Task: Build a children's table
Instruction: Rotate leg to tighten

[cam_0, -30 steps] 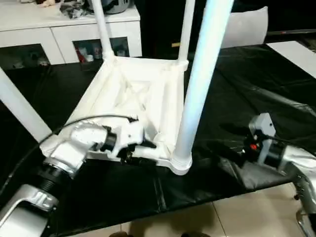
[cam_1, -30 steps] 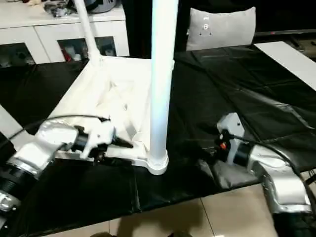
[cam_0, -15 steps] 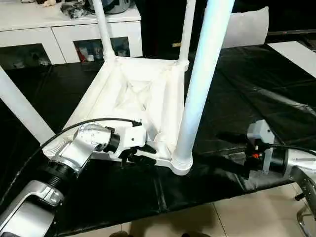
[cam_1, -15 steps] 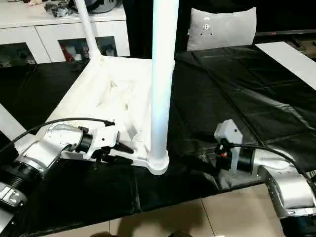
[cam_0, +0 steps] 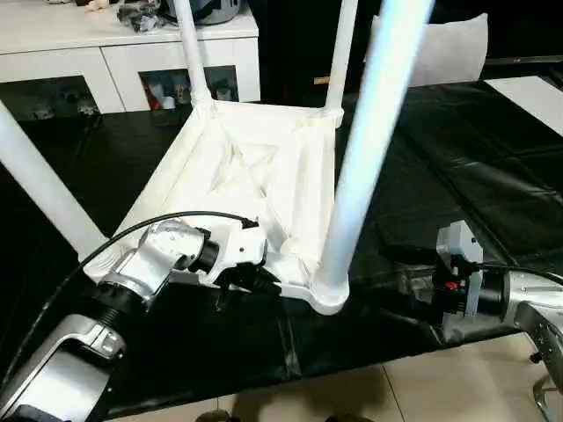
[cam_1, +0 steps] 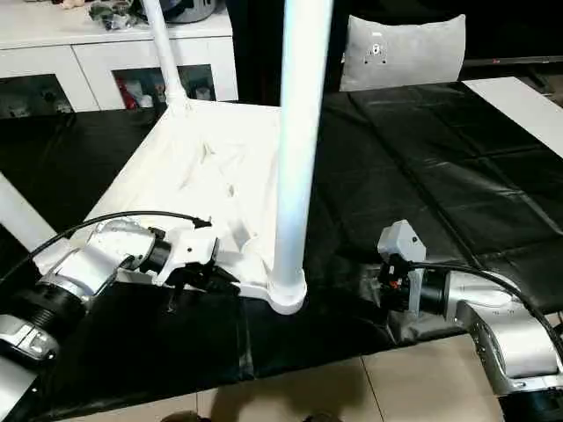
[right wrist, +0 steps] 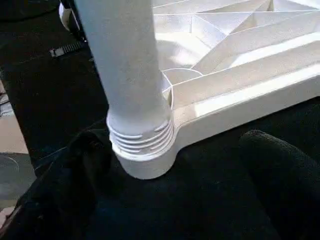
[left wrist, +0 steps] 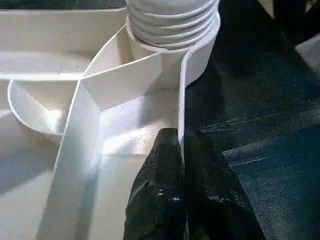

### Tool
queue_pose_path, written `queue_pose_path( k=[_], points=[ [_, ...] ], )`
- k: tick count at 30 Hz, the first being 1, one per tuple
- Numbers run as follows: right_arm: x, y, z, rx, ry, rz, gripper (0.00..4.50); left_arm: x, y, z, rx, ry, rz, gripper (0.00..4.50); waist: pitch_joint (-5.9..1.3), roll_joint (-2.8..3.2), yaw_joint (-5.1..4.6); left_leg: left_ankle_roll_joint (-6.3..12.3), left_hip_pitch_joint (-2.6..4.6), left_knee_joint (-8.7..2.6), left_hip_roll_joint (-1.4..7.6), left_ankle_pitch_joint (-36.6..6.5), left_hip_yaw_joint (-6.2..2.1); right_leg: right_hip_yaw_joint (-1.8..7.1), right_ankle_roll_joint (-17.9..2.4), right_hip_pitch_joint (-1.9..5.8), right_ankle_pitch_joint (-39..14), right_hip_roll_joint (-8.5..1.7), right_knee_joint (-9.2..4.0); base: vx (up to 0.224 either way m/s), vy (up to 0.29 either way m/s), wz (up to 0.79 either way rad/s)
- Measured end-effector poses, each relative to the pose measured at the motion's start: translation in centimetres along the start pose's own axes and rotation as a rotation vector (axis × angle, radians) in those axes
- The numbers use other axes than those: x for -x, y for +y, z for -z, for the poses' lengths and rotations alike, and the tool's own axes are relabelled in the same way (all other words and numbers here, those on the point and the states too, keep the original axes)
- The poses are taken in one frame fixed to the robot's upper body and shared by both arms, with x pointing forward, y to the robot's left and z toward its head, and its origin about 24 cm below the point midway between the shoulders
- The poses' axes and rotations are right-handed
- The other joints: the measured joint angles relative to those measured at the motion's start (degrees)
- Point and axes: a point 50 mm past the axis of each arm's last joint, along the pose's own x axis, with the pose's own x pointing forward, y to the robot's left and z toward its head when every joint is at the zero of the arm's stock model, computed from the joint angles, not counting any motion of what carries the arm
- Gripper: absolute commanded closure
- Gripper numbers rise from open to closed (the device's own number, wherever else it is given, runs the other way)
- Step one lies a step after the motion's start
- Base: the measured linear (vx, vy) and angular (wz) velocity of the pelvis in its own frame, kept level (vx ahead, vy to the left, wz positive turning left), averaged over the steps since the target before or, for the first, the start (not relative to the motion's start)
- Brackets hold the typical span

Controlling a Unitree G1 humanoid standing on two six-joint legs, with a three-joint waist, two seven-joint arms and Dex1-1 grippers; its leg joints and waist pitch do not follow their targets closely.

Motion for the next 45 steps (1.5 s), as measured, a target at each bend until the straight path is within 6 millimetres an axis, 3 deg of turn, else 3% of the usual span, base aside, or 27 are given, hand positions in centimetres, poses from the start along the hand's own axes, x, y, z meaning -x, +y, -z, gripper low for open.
queue_pose_path(
  k=[8, 14, 21, 24, 26, 30, 31, 38, 45],
  points=[
    [-0.2, -0.8, -0.6, 0.021, -0.004, 0.036, 0.00, -1.1, 0.2, -0.2, 0.034, 0.009, -0.083, 4.47, -0.19, 0.02, -0.06, 0.02, 0.28, 0.06, -0.04, 0.0, 0.04, 0.01, 0.3, 0.25, -0.2, -0.07, -0.01, 0.000, 0.000, 0.00],
    [-0.7, -1.4, -0.8, 0.030, -0.012, 0.035, 0.00, -0.8, -1.0, 0.1, -0.002, -0.024, -0.094, 4.47, -0.29, -0.30, -1.54, 0.02, 0.24, 0.05, -0.03, 0.0, 0.02, -0.03, 0.3, 0.17, -0.2, -0.07, -0.01, 0.000, 0.000, 0.00],
    [-1.8, -1.5, -1.3, 0.018, -0.032, -0.098, 0.76, -0.8, -1.3, -0.1, -0.042, -0.010, -0.063, 4.50, -0.37, -0.44, -1.32, 0.09, 0.00, -0.02, -0.01, -0.1, 0.01, -0.05, 0.1, 0.03, -0.1, -0.07, 0.00, 0.000, 0.000, 0.00],
    [-2.6, -1.7, -1.6, 0.013, -0.038, -0.138, 0.85, -0.8, -1.3, -0.3, -0.051, -0.007, -0.063, 4.50, -0.37, -0.45, -1.26, 0.10, -0.08, -0.01, 0.00, -0.1, 0.00, -0.08, 0.1, -0.02, -0.1, -0.07, 0.01, 0.000, 0.000, 0.00],
    [-2.8, -1.7, -1.5, 0.007, -0.045, -0.155, 1.19, -0.8, -1.3, -0.3, -0.056, -0.003, -0.063, 4.50, -0.37, -0.46, -1.19, 0.10, -0.08, 0.00, 0.00, -0.1, 0.00, -0.09, 0.1, -0.02, -0.1, -0.07, 0.01, 0.000, 0.000, 0.00],
    [-3.4, -1.4, -1.3, -0.004, -0.039, -0.215, 1.40, -0.8, -1.3, -0.3, -0.057, 0.001, -0.063, 4.50, -0.37, -0.46, -1.07, 0.09, -0.07, 0.02, 0.00, 0.0, 0.00, -0.08, 0.0, -0.02, -0.1, -0.07, 0.03, 0.000, 0.000, 0.00],
    [-3.6, -1.3, -1.3, -0.003, -0.034, -0.233, 1.64, -0.8, -1.3, -0.3, -0.057, 0.001, -0.063, 4.50, -0.38, -0.48, -1.01, 0.09, -0.07, 0.02, 0.00, 0.0, 0.00, -0.09, 0.0, -0.02, -0.1, -0.07, 0.03, 0.000, 0.000, 0.00],
    [-5.2, -1.5, -1.3, 0.000, -0.041, -0.264, 2.15, -0.8, -1.3, -0.3, -0.064, 0.009, -0.062, 4.50, -0.40, -0.53, -0.89, 0.08, -0.04, 0.02, 0.01, 0.0, 0.00, -0.09, 0.0, -0.01, -0.1, -0.07, 0.04, 0.000, 0.000, 0.00],
    [-5.4, -1.5, -1.2, -0.002, -0.035, -0.280, 2.49, -0.9, -1.3, -0.3, -0.061, 0.011, -0.061, 4.50, -0.45, -0.60, -0.83, 0.08, -0.01, 0.03, 0.01, 0.0, 0.01, -0.08, 0.0, 0.00, 0.0, -0.07, 0.05, 0.000, 0.000, 0.00]
  ],
)
